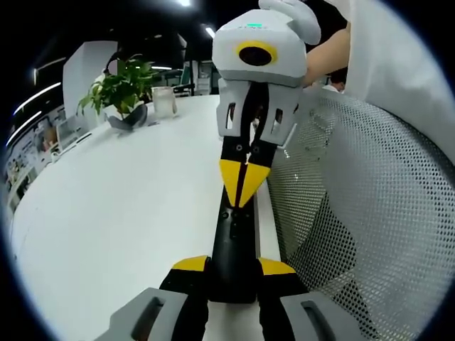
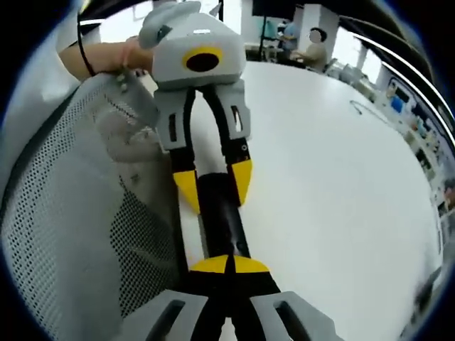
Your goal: Press the specified remote control buttons in sequence, fully releasing each button before pressing the next.
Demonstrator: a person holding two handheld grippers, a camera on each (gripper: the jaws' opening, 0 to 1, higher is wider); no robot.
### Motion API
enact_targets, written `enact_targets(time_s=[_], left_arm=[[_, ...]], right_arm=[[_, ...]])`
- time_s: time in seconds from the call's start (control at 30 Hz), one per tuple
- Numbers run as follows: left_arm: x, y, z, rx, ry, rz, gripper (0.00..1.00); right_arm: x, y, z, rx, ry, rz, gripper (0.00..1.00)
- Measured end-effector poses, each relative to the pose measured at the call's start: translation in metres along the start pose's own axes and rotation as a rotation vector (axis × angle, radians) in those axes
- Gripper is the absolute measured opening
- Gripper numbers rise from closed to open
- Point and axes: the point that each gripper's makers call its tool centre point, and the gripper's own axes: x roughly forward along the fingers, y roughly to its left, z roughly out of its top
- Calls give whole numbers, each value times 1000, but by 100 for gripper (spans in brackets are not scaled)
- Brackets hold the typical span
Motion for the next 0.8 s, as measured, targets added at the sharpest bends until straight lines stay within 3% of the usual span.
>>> enact_targets(time_s=[0.3,0.4,0.57,0.63,0.8], left_arm=[[0,0,0,-1,1,4,24],[0,0,0,-3,-1,4,25],[0,0,0,-9,0,2,25],[0,0,0,-6,1,3,25],[0,0,0,-5,2,2,25]], right_arm=[[-1,1,0,21,-11,-50,0],[-1,2,1,-49,-5,-77,0],[1,12,6,-52,-23,-39,0],[2,12,6,-102,-2,-49,0],[3,13,4,-99,4,-41,0]])
